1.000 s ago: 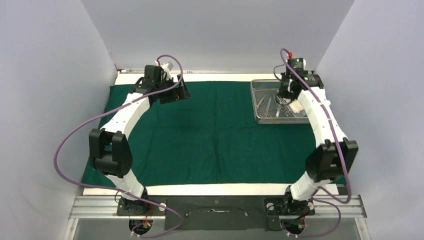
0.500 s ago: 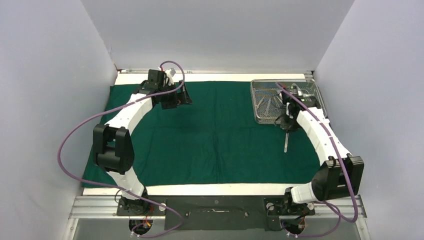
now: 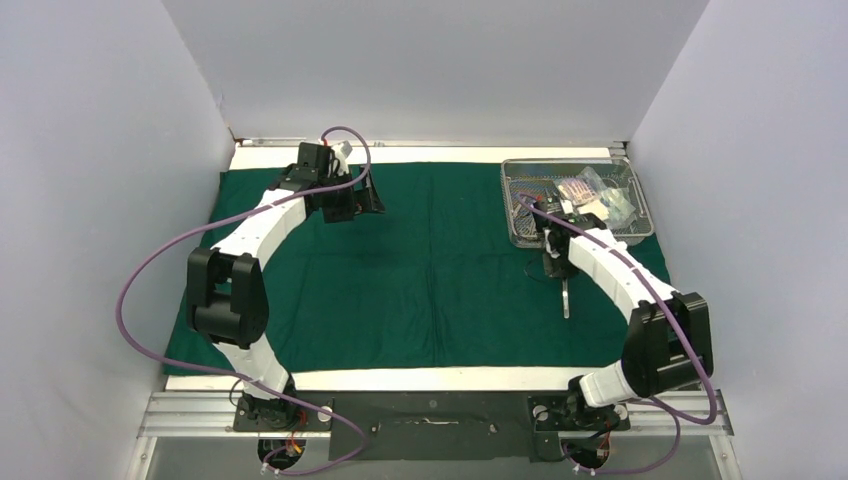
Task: Open and lay out the surgical kit
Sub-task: Place the medical item in the surgical kit.
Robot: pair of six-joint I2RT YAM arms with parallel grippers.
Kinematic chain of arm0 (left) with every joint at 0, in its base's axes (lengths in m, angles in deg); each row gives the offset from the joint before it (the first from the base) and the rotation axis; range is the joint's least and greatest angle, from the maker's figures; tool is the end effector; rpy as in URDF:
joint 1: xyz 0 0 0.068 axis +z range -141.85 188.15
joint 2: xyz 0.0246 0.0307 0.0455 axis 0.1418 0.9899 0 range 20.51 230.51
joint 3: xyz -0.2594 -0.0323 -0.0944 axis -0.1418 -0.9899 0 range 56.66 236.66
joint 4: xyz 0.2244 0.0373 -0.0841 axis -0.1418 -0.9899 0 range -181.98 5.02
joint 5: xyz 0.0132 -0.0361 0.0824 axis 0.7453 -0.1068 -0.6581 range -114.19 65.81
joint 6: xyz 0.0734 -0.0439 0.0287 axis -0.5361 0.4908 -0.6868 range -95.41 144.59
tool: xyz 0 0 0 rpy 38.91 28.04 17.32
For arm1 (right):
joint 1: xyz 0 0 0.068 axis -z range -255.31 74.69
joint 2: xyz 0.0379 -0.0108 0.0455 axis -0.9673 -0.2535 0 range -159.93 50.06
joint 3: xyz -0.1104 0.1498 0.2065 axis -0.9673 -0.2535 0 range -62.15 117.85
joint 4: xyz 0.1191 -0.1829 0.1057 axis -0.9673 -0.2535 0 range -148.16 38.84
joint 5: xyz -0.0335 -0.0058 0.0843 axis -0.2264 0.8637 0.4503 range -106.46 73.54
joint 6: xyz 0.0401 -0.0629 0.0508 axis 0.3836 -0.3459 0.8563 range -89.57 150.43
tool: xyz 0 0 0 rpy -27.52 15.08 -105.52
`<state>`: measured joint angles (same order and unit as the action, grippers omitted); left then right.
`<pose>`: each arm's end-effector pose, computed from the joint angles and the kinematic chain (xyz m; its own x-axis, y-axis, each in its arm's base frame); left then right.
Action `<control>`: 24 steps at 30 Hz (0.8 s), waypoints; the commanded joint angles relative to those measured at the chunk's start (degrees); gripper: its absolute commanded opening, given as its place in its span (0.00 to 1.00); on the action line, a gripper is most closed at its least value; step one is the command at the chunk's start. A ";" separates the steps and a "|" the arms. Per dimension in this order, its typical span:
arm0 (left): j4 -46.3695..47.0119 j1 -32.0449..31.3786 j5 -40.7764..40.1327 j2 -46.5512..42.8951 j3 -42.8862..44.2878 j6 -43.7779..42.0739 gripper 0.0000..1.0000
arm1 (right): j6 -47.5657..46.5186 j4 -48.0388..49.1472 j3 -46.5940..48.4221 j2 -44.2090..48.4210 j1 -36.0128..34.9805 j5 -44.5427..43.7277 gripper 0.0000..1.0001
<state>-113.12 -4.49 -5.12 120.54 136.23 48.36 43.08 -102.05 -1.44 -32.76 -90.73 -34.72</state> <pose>0.3823 -0.1128 0.2437 -0.8381 -0.2024 -0.5065 0.0873 0.8668 -0.4909 0.2584 0.0451 0.2077 -0.9356 -0.0422 -0.3506 0.0417 0.9727 -0.2285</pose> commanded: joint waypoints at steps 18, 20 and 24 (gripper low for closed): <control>0.71 0.05 -0.90 -1.60 0.44 -0.39 0.89 | -0.69 10.33 -3.94 -10.39 0.41 4.58 0.06; 0.64 0.01 -0.98 -1.51 0.50 -0.47 0.89 | -0.56 10.09 -3.72 -10.89 0.54 4.59 0.09; 0.58 0.03 -1.18 -1.61 0.50 -0.59 0.89 | -0.15 9.17 -3.09 -12.12 0.83 4.95 0.15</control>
<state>-113.12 -4.49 -5.95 120.50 135.86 48.34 42.86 -92.69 -5.92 -43.78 -90.34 -30.02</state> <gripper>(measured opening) 0.891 0.124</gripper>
